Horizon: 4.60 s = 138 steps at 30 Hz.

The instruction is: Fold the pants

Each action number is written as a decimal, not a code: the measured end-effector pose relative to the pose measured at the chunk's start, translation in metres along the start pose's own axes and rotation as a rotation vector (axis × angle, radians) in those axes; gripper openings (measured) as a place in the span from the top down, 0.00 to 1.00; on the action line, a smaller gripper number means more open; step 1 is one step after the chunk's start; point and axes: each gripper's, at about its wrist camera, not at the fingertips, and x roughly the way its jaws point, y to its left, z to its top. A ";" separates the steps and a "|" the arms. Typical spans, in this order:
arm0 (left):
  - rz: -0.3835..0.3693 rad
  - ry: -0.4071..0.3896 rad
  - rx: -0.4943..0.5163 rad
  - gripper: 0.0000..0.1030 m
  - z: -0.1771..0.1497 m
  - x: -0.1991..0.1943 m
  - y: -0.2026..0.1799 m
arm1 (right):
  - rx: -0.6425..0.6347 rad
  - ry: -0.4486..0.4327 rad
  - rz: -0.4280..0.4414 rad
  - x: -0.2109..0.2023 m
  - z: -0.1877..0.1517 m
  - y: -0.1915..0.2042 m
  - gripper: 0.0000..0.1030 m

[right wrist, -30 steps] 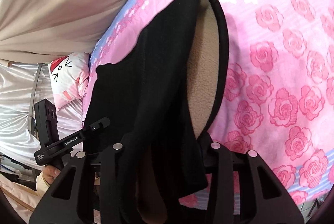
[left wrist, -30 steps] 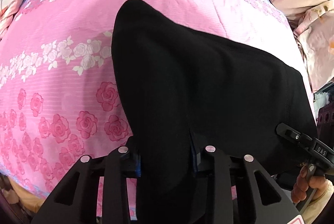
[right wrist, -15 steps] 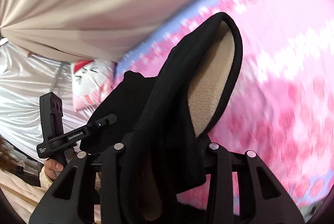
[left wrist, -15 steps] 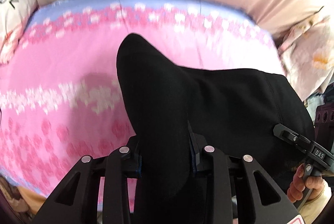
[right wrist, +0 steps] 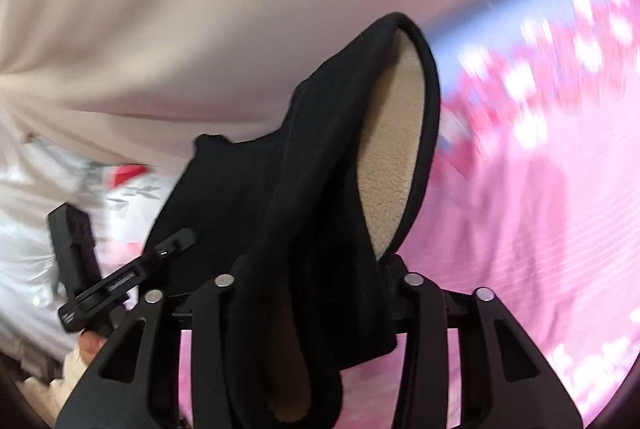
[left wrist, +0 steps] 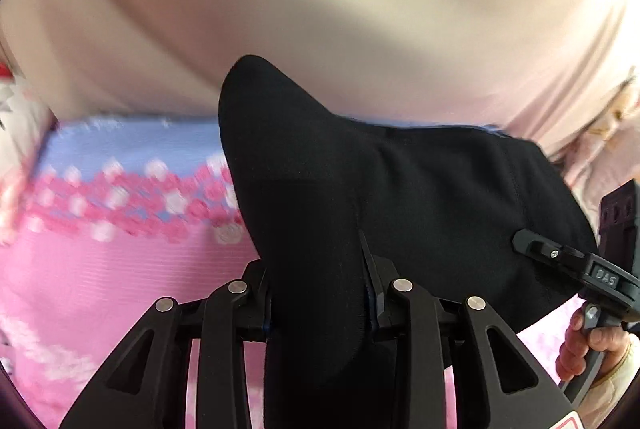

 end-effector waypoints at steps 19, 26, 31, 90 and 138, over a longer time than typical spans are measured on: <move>0.356 -0.180 0.145 0.40 -0.033 -0.087 0.030 | -0.218 -0.131 -0.464 -0.157 -0.067 0.061 0.31; 0.303 -0.081 0.147 0.33 -0.051 -0.083 -0.043 | -0.240 -0.132 -0.565 -0.104 -0.078 0.123 0.30; 0.289 0.028 0.091 0.33 -0.071 -0.064 -0.054 | -0.219 -0.189 -0.641 -0.096 -0.083 0.139 0.19; 0.360 -0.004 0.085 0.16 -0.084 -0.064 -0.049 | -0.254 -0.203 -0.735 -0.079 -0.105 0.154 0.19; 0.303 0.011 0.132 0.16 -0.089 -0.061 -0.053 | -0.239 -0.215 -0.754 -0.079 -0.111 0.153 0.19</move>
